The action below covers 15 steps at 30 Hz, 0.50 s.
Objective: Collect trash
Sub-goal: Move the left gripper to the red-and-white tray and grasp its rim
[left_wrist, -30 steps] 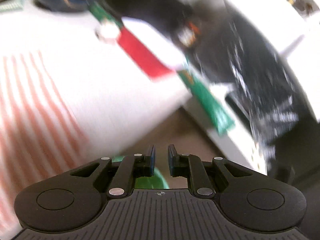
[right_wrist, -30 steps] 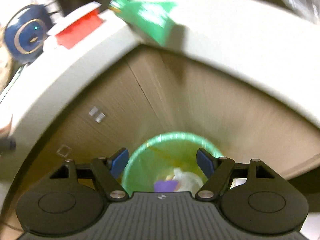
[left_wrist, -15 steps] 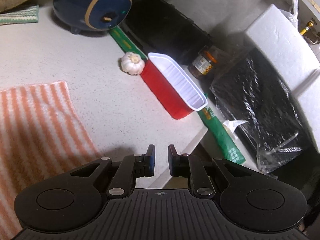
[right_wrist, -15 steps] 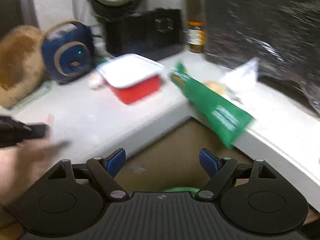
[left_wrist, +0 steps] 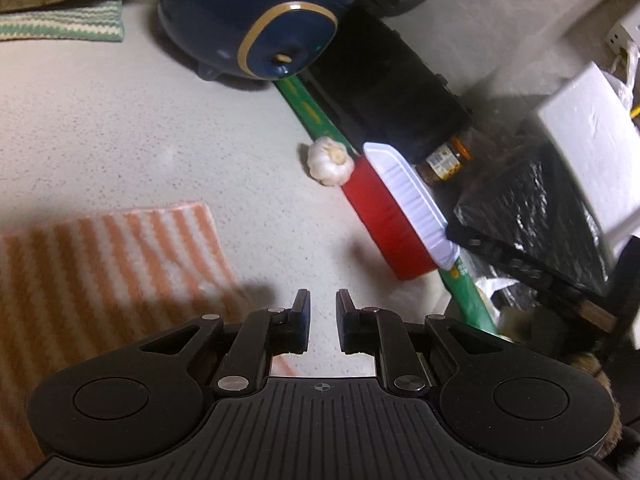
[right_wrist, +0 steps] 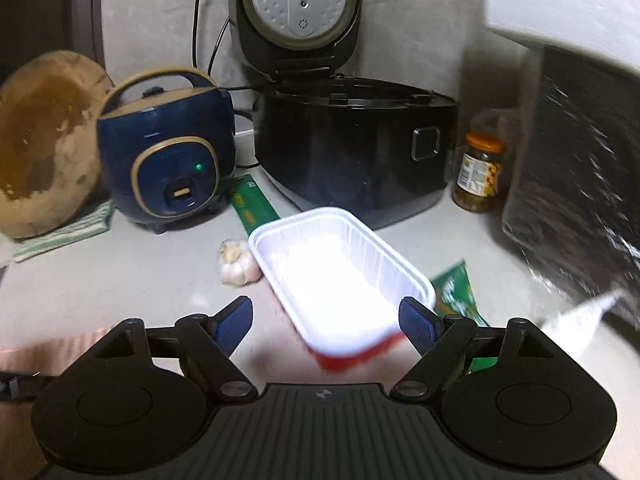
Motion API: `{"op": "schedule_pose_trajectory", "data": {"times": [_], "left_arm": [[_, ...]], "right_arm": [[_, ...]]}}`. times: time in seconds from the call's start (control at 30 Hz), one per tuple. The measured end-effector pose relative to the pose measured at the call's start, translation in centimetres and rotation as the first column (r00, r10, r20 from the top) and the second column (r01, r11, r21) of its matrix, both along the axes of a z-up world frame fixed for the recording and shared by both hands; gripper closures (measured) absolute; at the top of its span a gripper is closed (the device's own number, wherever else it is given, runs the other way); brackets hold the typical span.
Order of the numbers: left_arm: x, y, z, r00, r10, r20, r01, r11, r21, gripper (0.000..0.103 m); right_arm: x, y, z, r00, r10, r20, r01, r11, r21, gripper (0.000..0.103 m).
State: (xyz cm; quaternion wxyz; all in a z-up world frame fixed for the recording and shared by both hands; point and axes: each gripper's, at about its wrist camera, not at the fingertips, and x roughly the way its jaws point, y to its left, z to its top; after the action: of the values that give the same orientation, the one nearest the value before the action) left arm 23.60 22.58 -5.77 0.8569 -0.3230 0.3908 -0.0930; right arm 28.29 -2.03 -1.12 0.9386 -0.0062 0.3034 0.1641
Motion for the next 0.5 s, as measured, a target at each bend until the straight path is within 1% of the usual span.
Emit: {"op": "schedule_pose_trajectory", "data": {"times": [0.03, 0.07, 0.13, 0.2, 0.27, 0.33, 0.37, 0.43, 0.5], "left_arm": [[0.3, 0.2, -0.2, 1.000, -0.012, 0.002, 0.012, 1.000, -0.016, 0.087], [0.5, 0.4, -0.3, 1.000, -0.024, 0.007, 0.025, 0.999, -0.028, 0.087], [1.1, 0.2, -0.4, 0.999, -0.040, 0.021, 0.041, 0.998, -0.040, 0.087], [1.6, -0.3, -0.4, 0.999, -0.044, 0.021, 0.045, 0.998, -0.052, 0.087], [2.0, -1.1, -0.1, 0.998, -0.054, 0.029, 0.056, 0.997, -0.056, 0.087], [2.4, -2.1, 0.3, 0.997, -0.064, 0.044, 0.065, 0.997, -0.039, 0.087], [2.7, -2.6, 0.4, 0.997, -0.057, 0.048, 0.059, 0.998, -0.032, 0.087], [3.4, -3.7, 0.7, 0.998, -0.029, 0.051, 0.031, 0.999, -0.025, 0.087], [4.4, -5.1, 1.0, 0.999, 0.007, 0.046, -0.006, 1.000, -0.027, 0.087]], "right_arm": [[0.5, 0.6, -0.3, 1.000, 0.015, -0.017, -0.016, 1.000, -0.012, 0.029], [0.9, 1.1, -0.5, 0.999, 0.029, -0.038, -0.029, 0.999, -0.020, 0.037], [1.4, 1.7, -1.0, 0.994, 0.050, -0.094, -0.050, 0.999, 0.000, 0.040], [1.0, 1.7, -1.3, 0.983, 0.096, -0.156, -0.086, 0.994, 0.072, 0.040], [-0.3, 1.3, -1.1, 0.967, 0.175, -0.186, -0.144, 0.975, 0.171, 0.040], [-2.0, 0.7, -0.6, 0.964, 0.209, -0.164, -0.174, 0.963, 0.206, 0.039], [-2.9, 0.2, -0.3, 0.969, 0.203, -0.142, -0.173, 0.964, 0.200, 0.039], [-4.2, -0.9, 0.0, 0.983, 0.154, -0.104, -0.136, 0.978, 0.160, 0.039], [-5.2, -2.5, 0.0, 0.995, 0.081, -0.059, -0.075, 0.992, 0.104, 0.039]]}}
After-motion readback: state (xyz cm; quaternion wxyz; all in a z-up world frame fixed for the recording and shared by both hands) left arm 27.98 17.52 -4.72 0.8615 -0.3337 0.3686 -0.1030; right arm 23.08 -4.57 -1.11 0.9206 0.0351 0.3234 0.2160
